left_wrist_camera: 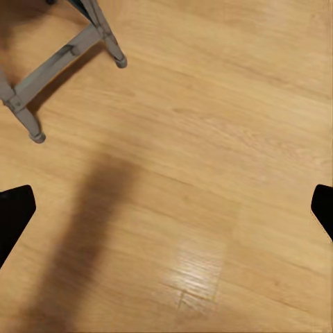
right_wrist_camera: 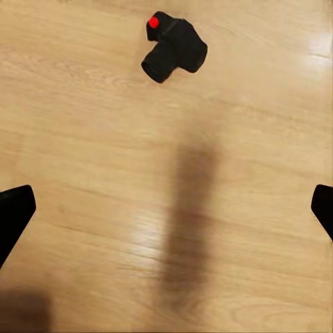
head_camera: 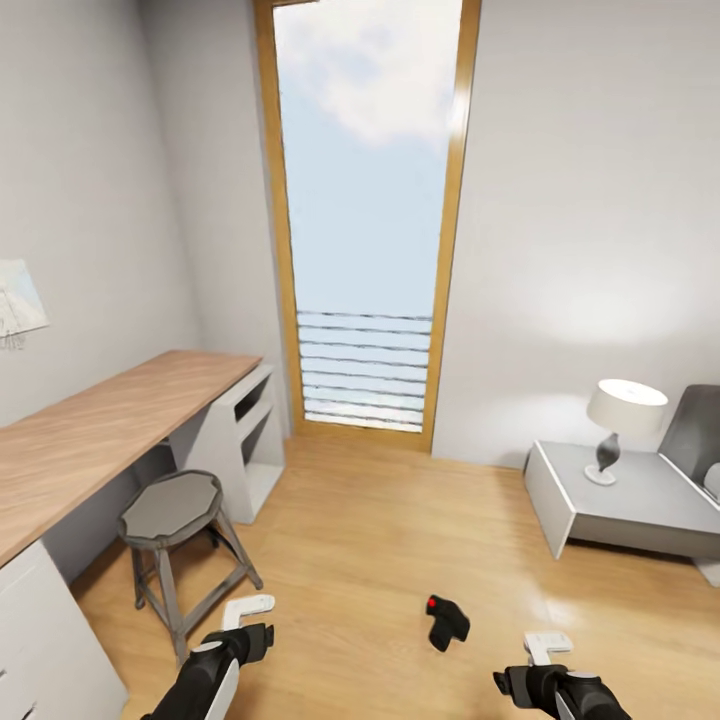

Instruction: Attach the digital camera to the camera tripod in the bedroom.

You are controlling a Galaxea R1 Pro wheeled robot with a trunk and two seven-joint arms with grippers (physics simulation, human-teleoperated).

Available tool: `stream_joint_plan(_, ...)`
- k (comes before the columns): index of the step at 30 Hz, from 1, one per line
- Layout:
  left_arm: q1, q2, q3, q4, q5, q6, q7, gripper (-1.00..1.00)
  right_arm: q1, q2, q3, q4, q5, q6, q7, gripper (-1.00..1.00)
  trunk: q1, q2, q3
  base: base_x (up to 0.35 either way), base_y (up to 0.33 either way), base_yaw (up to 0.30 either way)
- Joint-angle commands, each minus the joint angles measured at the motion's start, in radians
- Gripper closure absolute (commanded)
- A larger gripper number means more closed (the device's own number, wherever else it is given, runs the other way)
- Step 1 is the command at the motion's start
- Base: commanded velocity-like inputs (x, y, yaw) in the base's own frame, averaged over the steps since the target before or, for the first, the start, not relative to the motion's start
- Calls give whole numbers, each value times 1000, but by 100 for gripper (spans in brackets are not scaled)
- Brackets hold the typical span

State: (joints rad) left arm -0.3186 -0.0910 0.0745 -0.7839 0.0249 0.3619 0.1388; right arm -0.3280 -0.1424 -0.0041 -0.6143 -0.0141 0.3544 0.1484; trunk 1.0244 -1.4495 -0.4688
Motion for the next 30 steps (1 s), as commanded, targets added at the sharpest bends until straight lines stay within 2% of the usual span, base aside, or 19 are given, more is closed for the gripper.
stream_joint_plan(1, 0, -1, 2, -2, 3, 5, 2, -100, 0, 0, 0, -2, -1, 5, 3, -100, 1, -1, -1, 328, -97, 0)
stream_joint_plan(11, 1, -6, 3, -5, 5, 7, 1, -100, 0, -1, 0, -18, -1, 7, 4, -100, 1, -1, -1, 138, -60, 0)
stream_joint_plan(14, 1, -19, 3, -29, 19, 10, 0, -100, 0, -2, -1, -29, -1, 7, 4, -100, 1, -1, -1, 20, -9, 0)
stream_joint_plan(17, 6, -26, -2, -65, 53, 15, 0, -100, 0, -3, -2, -33, -1, 7, 4, -100, 1, -1, -1, 10, -5, 0)
stream_joint_plan(18, 6, -26, -2, -65, 53, 15, 0, -100, 0, -3, -2, -33, -1, 7, 4, -100, 1, -1, -1, 8, -4, 0)
stream_joint_plan(19, 11, -30, -9, -86, 73, 19, 0, -100, 0, -3, -2, -35, -1, 8, 4, -100, 1, -1, -1, 5, -2, 0)
stream_joint_plan(20, 11, -30, -9, -86, 73, 19, 0, -100, 0, -3, -2, -35, -1, 8, 4, -100, 1, -1, -1, 5, -2, 0)
stream_joint_plan(21, 17, -33, -37, -116, 91, 40, 0, -100, 0, -3, -2, -36, -1, 8, 5, -100, 1, -1, -1, 3, -1, 0)
stream_joint_plan(26, 29, -35, -77, -193, 123, 115, -2, -100, 0, -2, -2, -39, -1, 8, 5, -100, 1, -1, -1, 1, -1, 0)
stream_joint_plan(27, 66, -32, -95, -305, 229, 161, 10, -100, 4, -2, -1, -106, 4, 78, 5, -100, 1, -1, -1, 78, -85, 0)
stream_joint_plan(30, 72, -28, -97, -322, 243, 163, 17, -100, 6, -2, -1, -133, 5, 119, 4, -100, 1, -1, -1, 132, -144, 0)
